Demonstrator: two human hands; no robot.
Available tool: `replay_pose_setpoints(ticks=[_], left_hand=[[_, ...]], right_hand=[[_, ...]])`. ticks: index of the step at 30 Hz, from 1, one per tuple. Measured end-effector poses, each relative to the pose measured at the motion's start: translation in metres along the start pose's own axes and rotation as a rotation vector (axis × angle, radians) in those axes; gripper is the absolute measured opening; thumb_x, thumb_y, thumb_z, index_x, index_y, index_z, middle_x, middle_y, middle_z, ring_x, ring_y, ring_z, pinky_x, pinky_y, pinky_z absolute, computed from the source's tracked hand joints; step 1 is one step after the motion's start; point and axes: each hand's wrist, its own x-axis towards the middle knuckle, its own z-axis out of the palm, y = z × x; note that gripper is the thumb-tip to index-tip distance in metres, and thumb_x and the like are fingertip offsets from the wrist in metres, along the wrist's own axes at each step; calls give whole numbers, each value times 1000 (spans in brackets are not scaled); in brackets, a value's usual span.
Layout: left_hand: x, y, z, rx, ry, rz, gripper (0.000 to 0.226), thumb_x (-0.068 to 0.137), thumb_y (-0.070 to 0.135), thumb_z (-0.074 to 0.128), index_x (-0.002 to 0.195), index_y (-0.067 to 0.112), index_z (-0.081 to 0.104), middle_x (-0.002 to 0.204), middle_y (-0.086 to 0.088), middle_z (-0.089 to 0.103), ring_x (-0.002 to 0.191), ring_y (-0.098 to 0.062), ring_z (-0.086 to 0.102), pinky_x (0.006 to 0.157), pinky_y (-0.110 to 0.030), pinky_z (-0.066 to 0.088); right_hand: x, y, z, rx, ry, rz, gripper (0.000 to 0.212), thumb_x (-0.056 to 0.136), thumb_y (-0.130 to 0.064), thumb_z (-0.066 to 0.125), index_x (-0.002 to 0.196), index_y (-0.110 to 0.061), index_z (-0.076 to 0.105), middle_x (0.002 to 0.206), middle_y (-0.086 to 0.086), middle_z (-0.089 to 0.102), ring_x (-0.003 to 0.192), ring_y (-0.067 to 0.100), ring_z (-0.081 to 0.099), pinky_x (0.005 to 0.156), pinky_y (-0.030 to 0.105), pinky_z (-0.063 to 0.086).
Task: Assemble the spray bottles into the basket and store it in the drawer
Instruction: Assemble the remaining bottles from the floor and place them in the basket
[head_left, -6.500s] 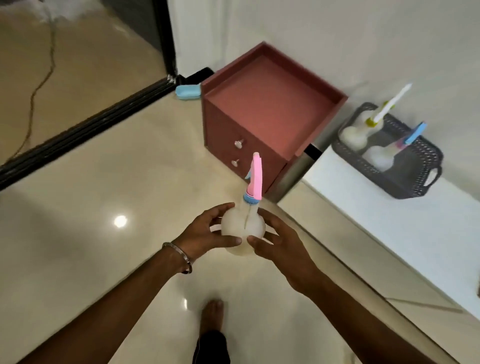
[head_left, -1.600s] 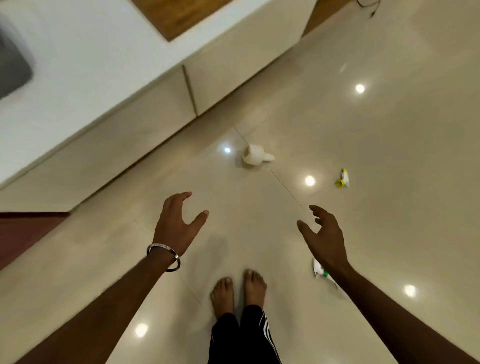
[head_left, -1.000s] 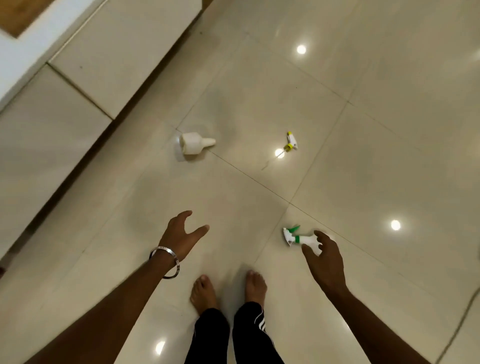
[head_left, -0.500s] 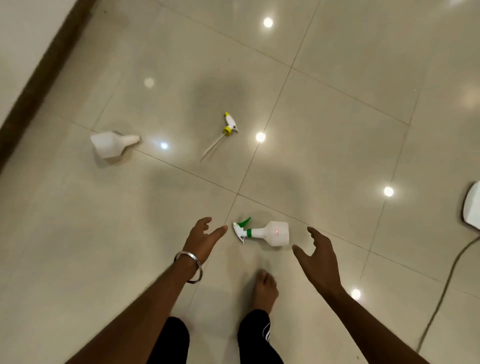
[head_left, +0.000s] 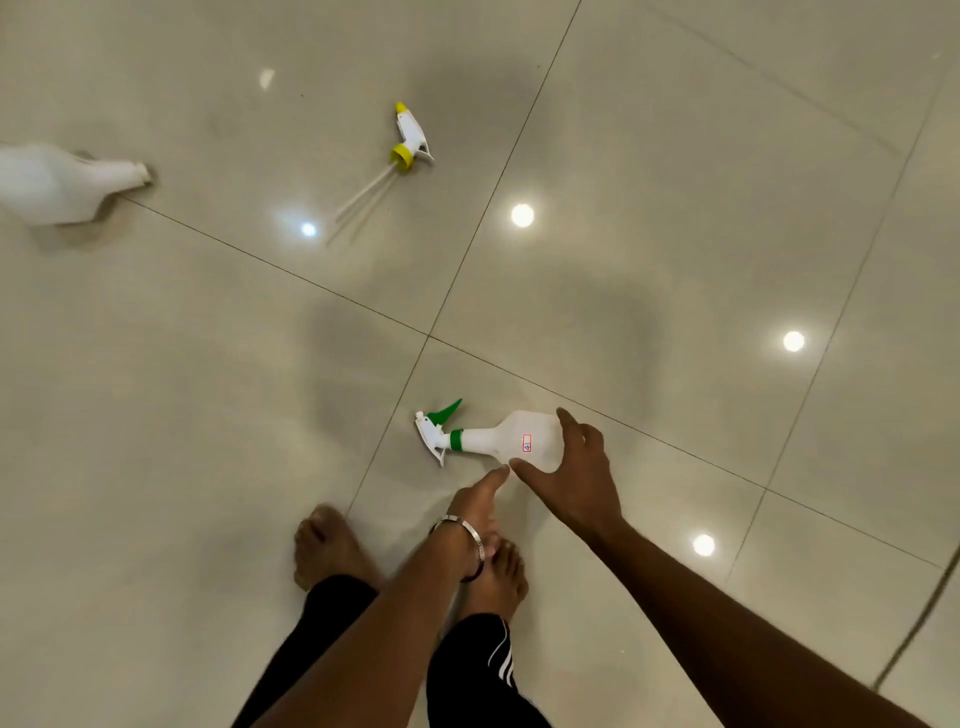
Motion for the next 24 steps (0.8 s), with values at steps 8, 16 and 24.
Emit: replay_pose_setpoints(ticks=[8,16,24], left_hand=[[58,1,9,-349,-108,43,33,85,46,63,107,21,63,119,-6,60,108,-24,58,78,-41,51],[57,3,9,-535,-213,186,26,93,26,53,119,23,59,119,-7,63,110,-26,59,92,-50,50],[7,30,-36,-577,-342,208,30,94,29,53,120,17,61,111,-10,66,105,-29,63,89,-54,52]], right_hand=[[39,11,35,-63,12,-21,92,71,-67,71,148,-32,33,147,7,36,133,30,38,99,42,45],[43,8,25,154,-1,6,78,71,-47,83,139,-30,49,131,4,41,108,14,51,93,26,44],[19,-42,-21,545,-325,8,64,68,-44,83,127,-39,59,131,-9,59,114,12,61,90,33,56]])
